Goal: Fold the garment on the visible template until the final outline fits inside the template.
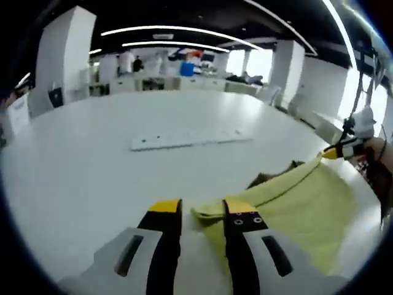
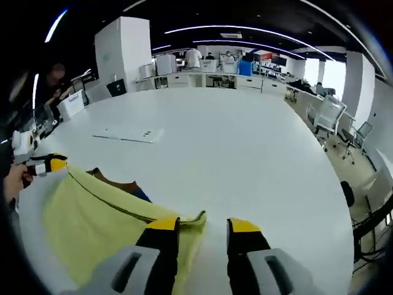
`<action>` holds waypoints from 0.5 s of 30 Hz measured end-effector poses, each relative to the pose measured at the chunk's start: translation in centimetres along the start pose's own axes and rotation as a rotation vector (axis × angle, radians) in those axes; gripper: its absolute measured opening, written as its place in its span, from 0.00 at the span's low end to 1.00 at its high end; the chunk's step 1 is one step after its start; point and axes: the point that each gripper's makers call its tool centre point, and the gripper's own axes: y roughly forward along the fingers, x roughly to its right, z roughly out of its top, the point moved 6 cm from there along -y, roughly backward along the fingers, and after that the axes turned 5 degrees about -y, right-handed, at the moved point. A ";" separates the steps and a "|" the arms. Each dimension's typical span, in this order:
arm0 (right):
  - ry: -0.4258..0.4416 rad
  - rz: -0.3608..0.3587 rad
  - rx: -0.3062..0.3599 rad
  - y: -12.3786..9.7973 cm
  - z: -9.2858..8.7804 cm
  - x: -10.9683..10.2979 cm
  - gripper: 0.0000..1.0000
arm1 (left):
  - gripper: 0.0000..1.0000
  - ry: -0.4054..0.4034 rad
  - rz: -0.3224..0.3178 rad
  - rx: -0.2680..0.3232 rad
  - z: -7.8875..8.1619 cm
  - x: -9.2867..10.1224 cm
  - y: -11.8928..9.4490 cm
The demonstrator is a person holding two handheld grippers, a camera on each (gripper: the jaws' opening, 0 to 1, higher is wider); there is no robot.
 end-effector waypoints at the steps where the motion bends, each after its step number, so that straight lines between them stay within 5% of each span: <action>1: -0.024 0.018 0.004 0.0 -0.1 -0.2 0.28 | 0.25 0.033 -0.022 -0.015 -0.3 0.1 0.0; 4: -0.104 0.026 -0.027 0.1 -0.8 -0.2 0.28 | 0.28 0.087 -0.059 -0.029 -0.7 0.2 0.1; 7: -0.096 0.023 -0.020 0.4 -0.9 -0.2 0.28 | 0.30 0.153 -0.059 -0.057 -1.4 0.2 0.4; 15: 0.039 -0.022 0.041 2.4 -0.1 0.3 0.27 | 0.28 0.148 0.009 -0.068 -1.1 -0.2 2.8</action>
